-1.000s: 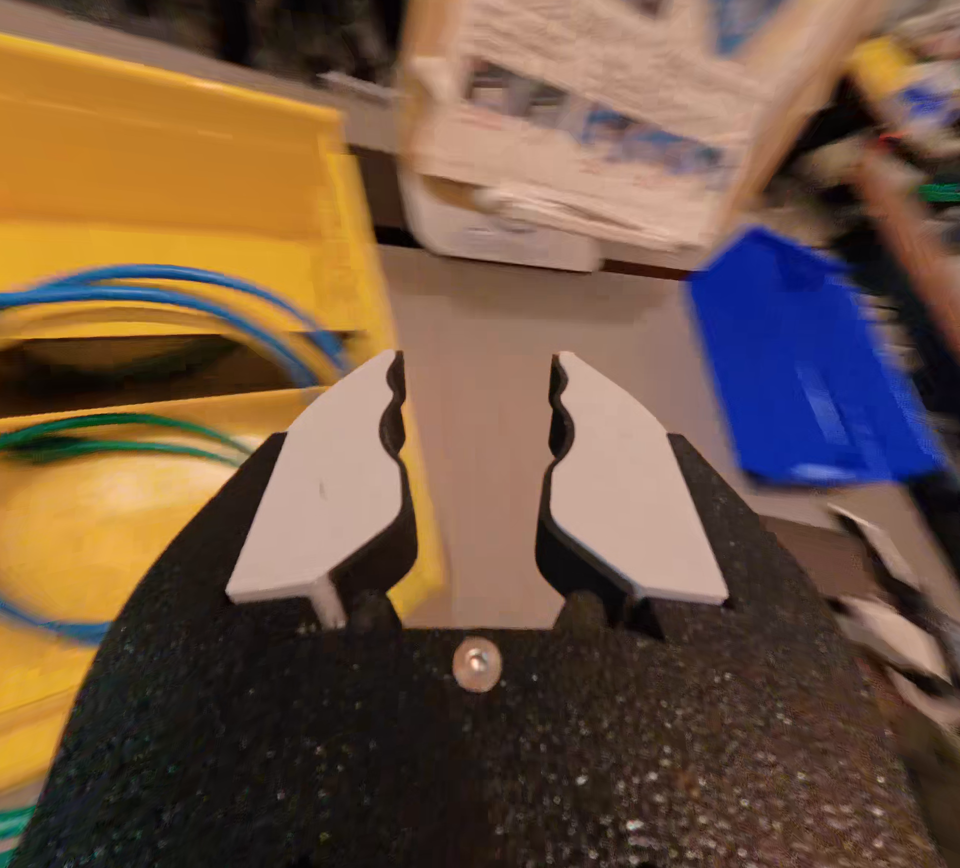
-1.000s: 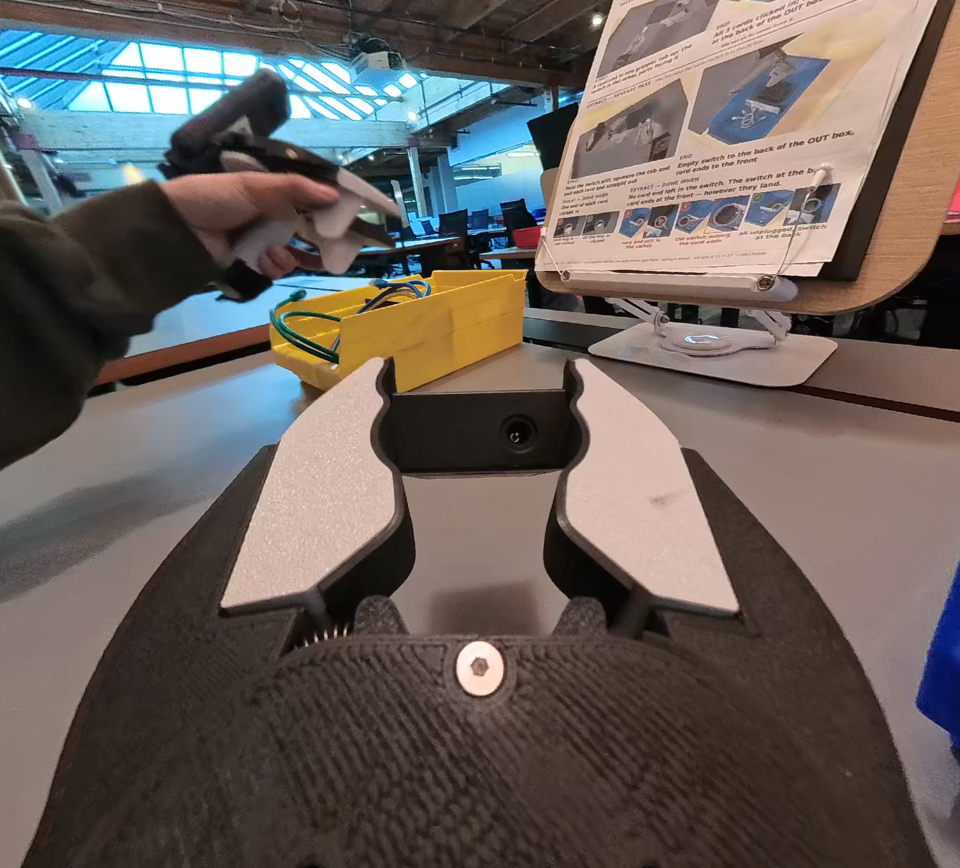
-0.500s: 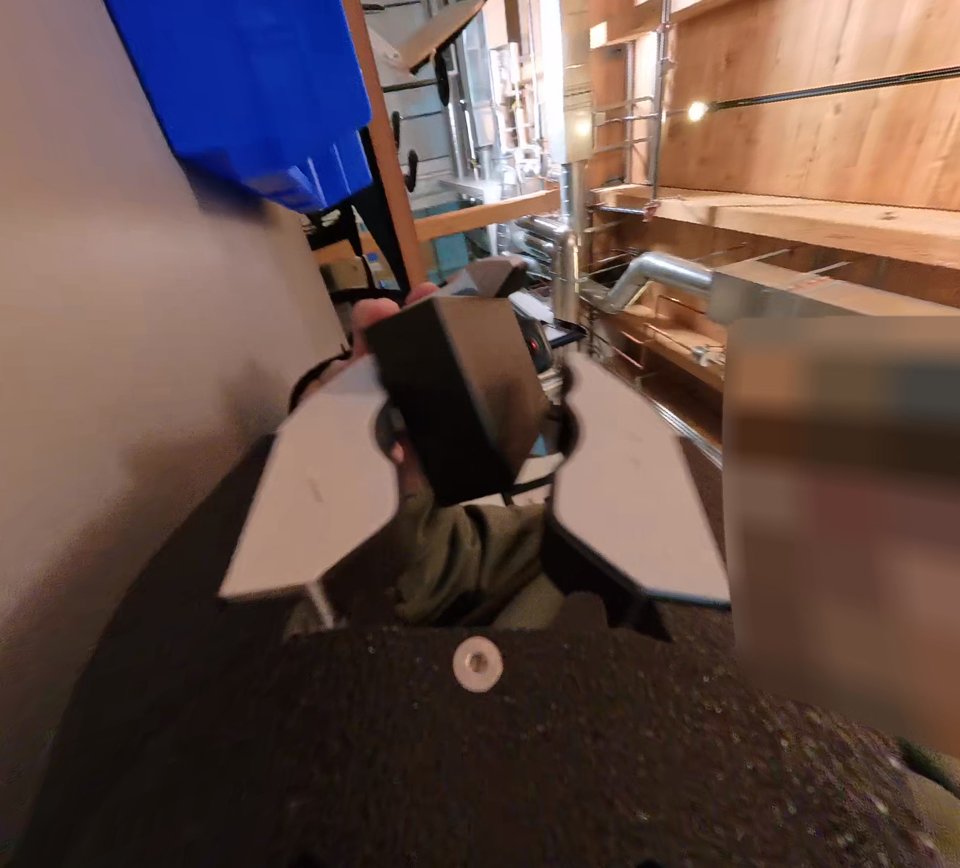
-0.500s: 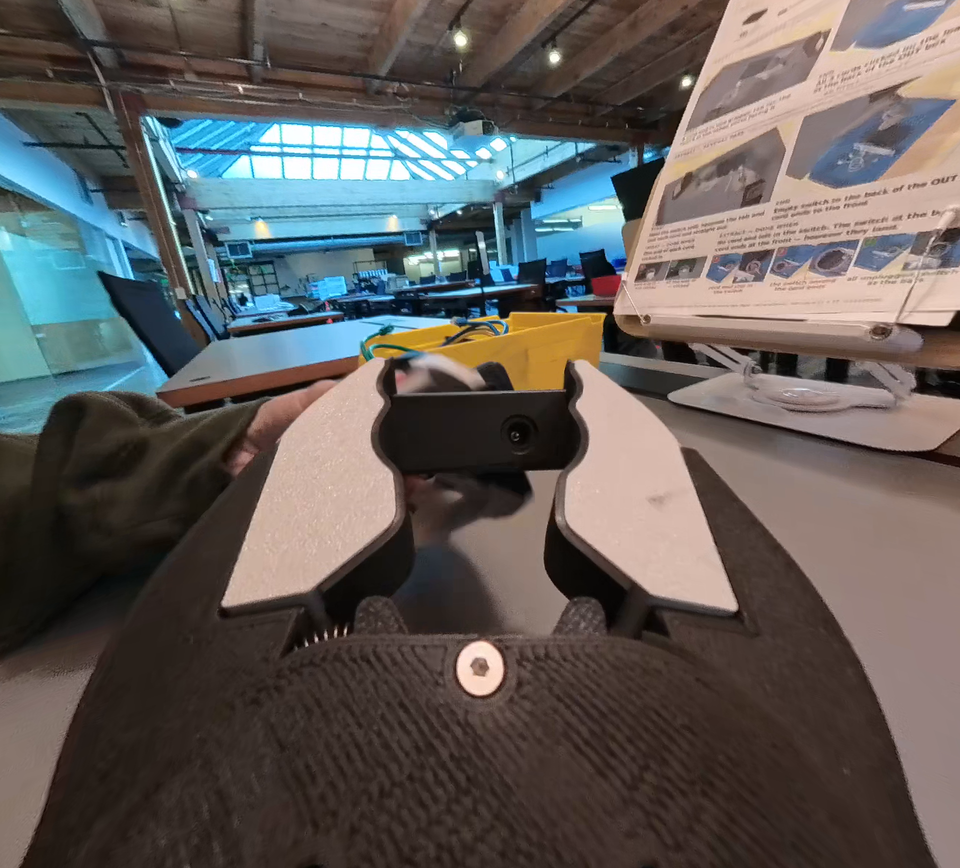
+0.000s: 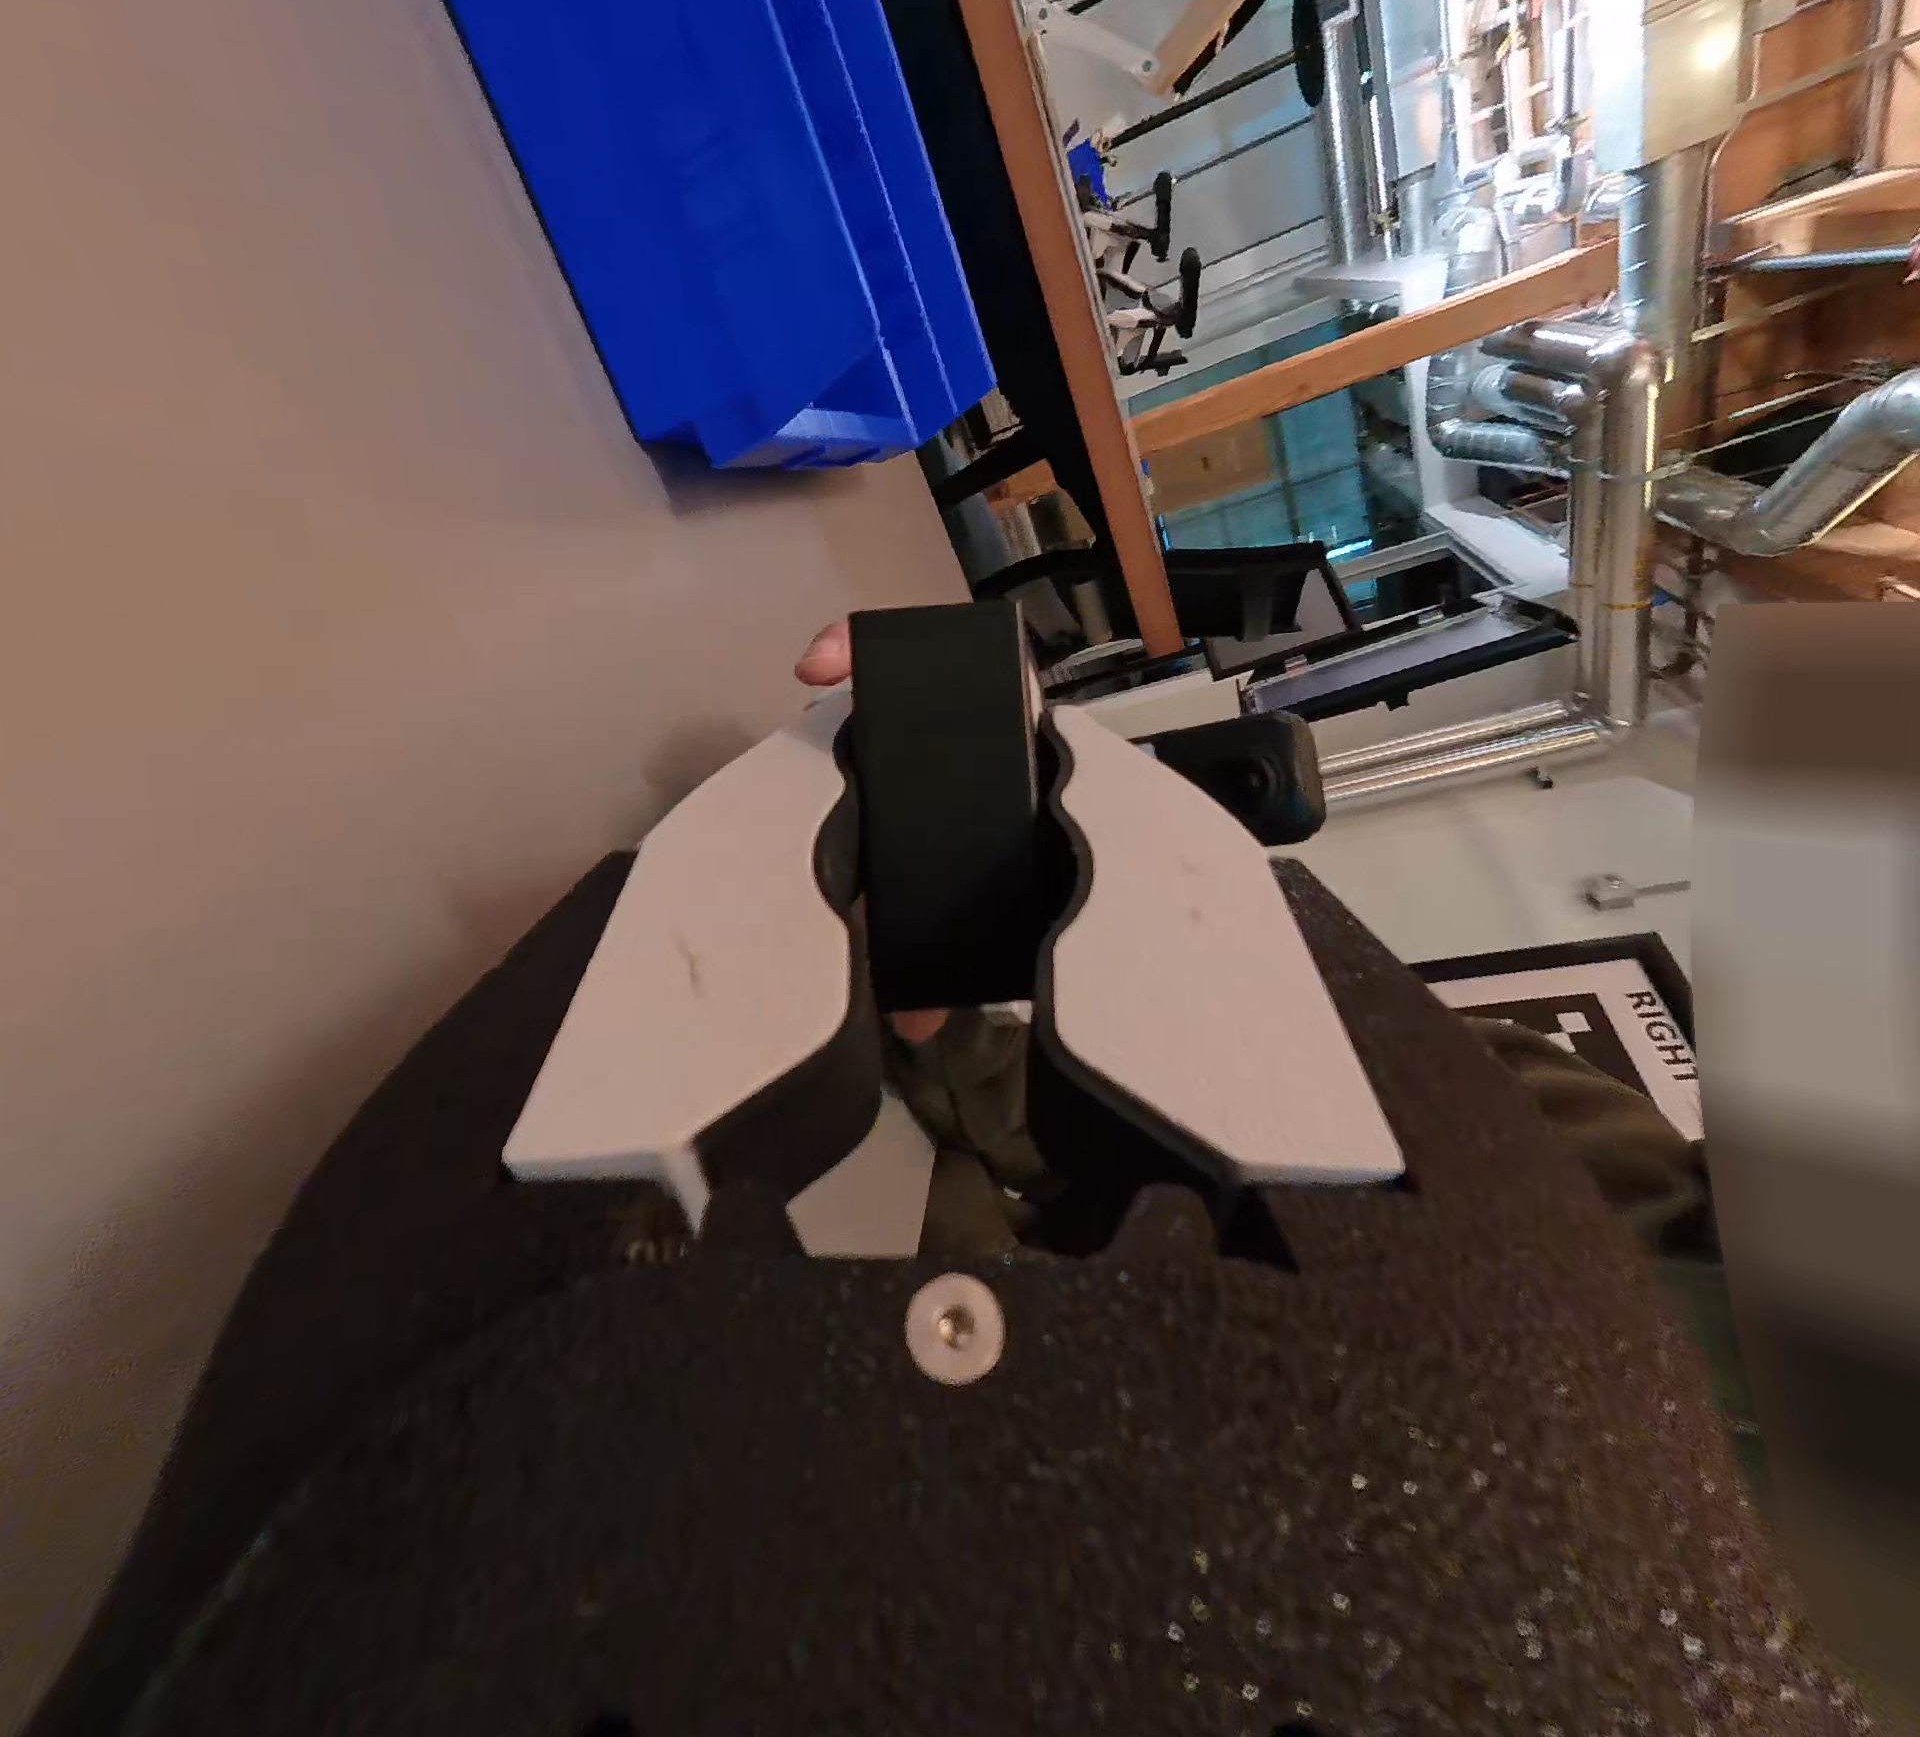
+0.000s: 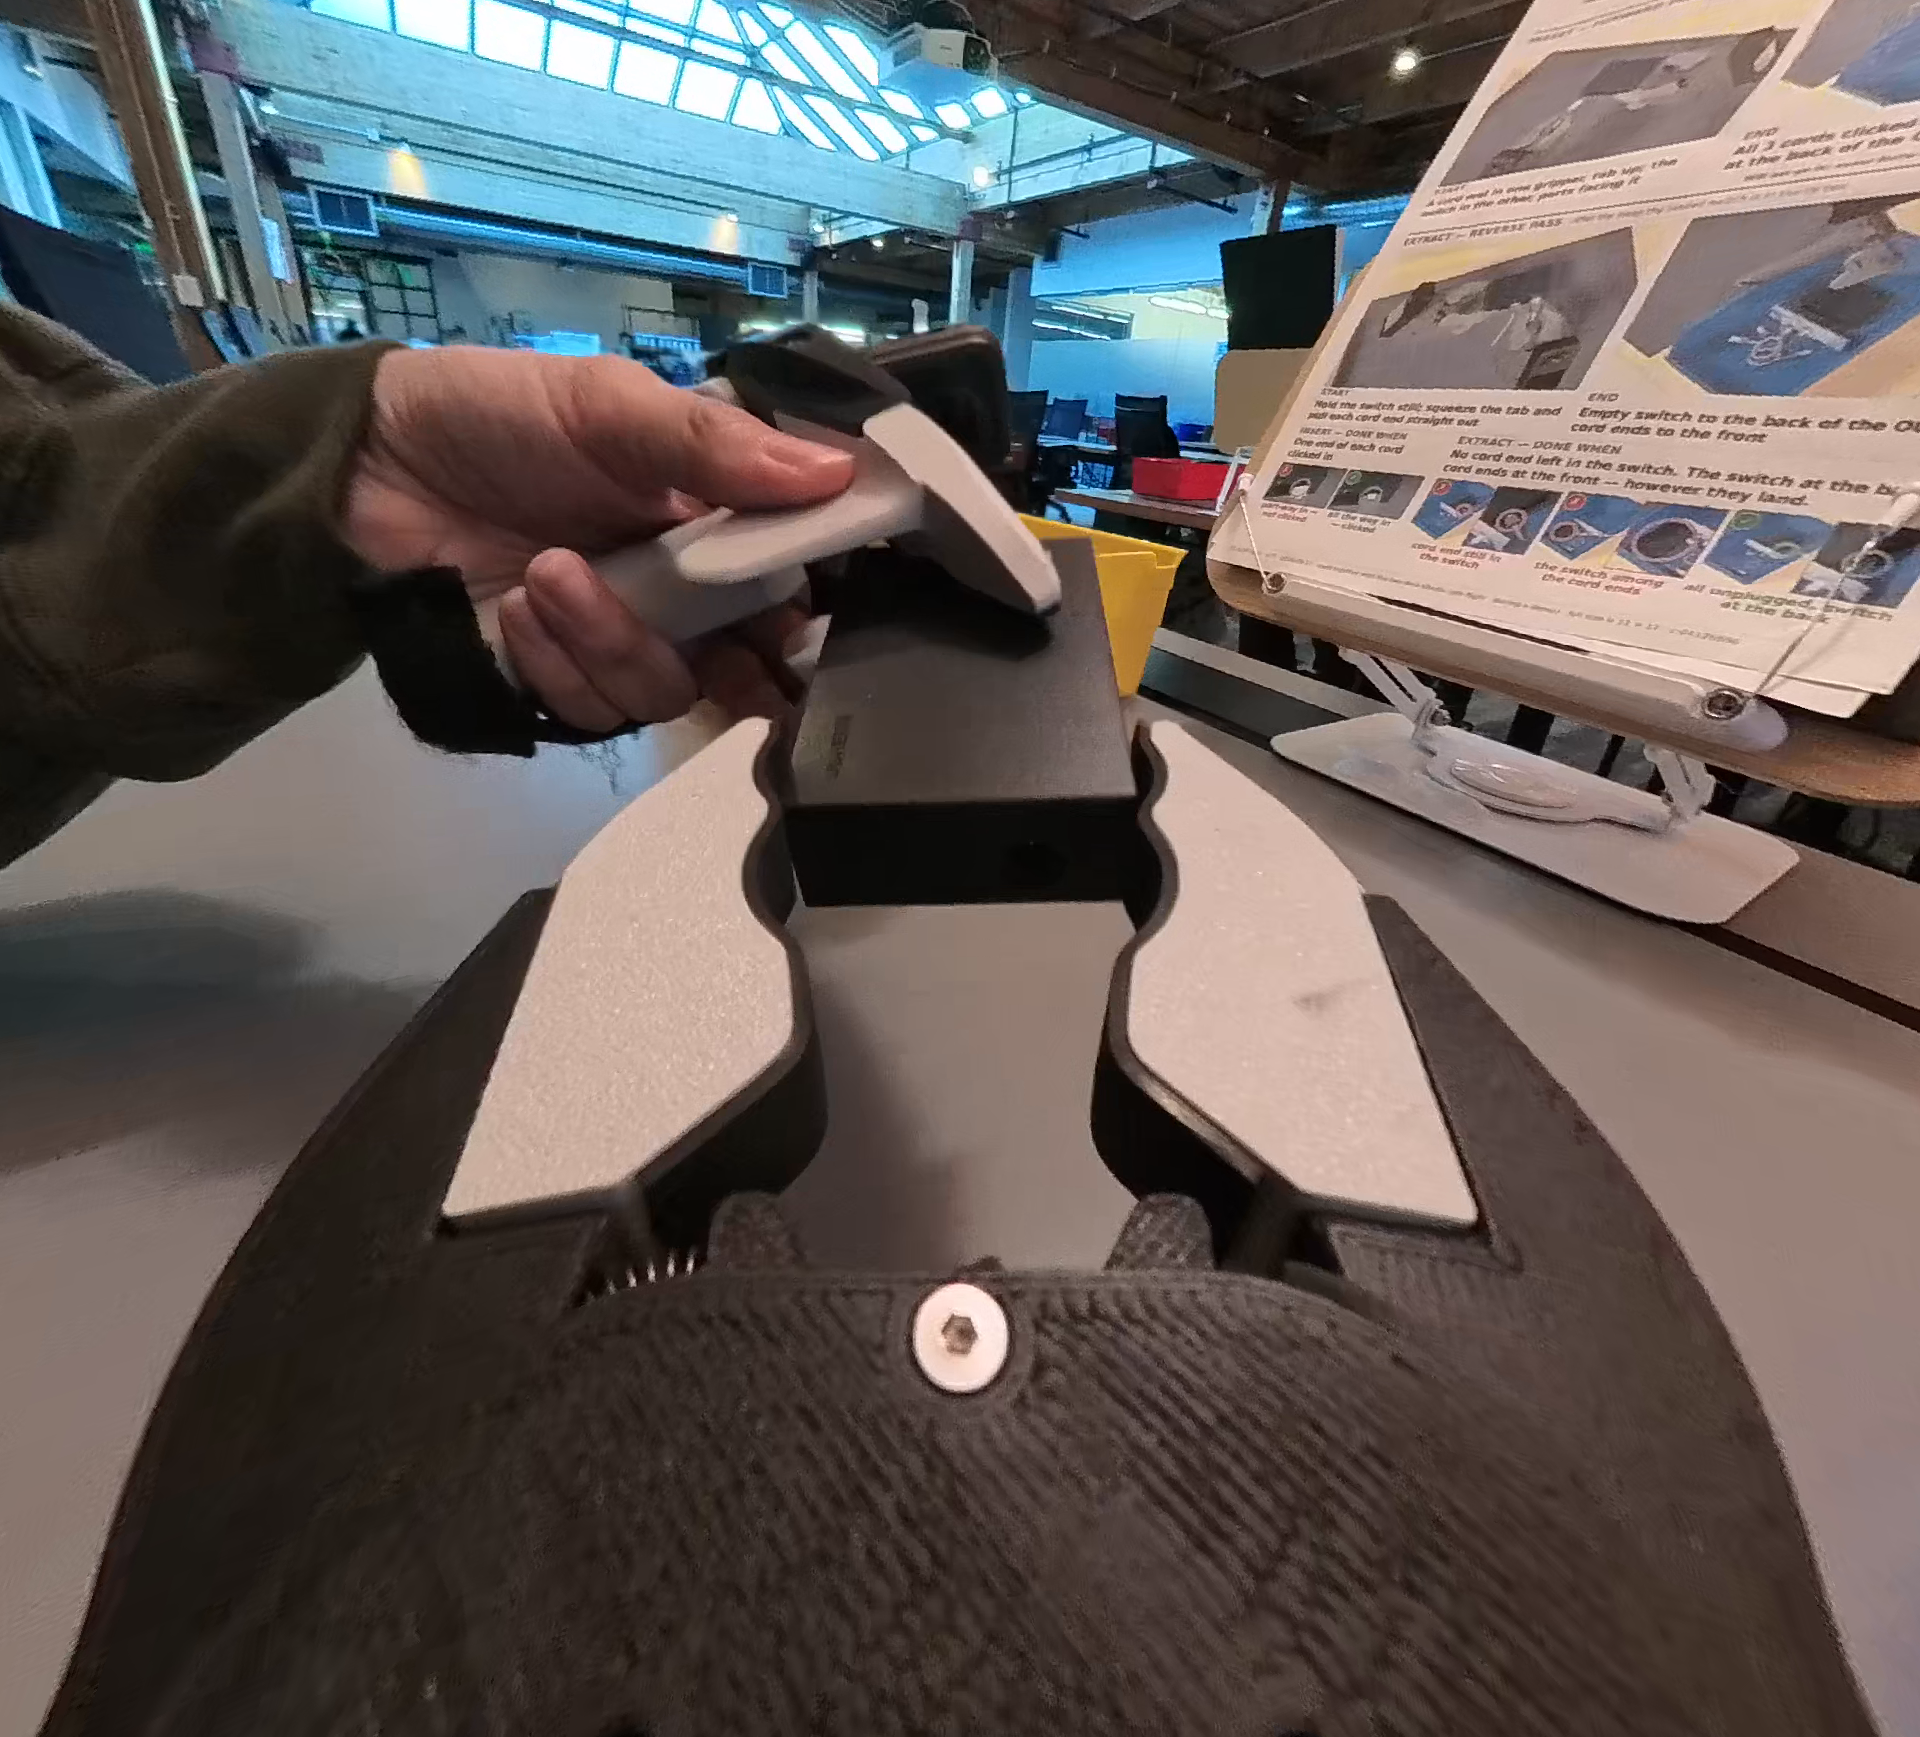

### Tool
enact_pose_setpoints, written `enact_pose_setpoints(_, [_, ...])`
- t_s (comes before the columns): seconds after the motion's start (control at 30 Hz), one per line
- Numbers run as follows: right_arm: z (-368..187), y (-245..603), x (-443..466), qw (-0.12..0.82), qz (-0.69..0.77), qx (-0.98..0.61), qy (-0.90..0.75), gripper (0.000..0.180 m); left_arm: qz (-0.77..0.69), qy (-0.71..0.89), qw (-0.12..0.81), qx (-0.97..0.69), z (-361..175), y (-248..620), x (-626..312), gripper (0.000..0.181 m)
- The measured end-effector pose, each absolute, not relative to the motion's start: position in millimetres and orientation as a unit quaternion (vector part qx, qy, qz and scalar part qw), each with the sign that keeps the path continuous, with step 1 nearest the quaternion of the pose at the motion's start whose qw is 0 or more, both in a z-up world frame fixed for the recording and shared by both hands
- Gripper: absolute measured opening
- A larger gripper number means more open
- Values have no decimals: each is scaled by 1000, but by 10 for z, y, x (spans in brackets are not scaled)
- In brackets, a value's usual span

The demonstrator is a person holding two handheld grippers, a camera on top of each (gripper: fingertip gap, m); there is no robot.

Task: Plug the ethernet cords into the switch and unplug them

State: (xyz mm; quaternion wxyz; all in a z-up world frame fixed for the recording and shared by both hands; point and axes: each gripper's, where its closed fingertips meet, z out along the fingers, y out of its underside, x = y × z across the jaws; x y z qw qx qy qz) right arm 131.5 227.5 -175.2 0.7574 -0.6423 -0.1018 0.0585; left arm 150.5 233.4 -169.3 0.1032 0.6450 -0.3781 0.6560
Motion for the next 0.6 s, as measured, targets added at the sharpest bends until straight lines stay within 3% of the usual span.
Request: enact_pose_setpoints(0.6, [-1789,2329,1346,748,27,-657,-91,62,638,-372,58,672,-1652,2367,1550,29])
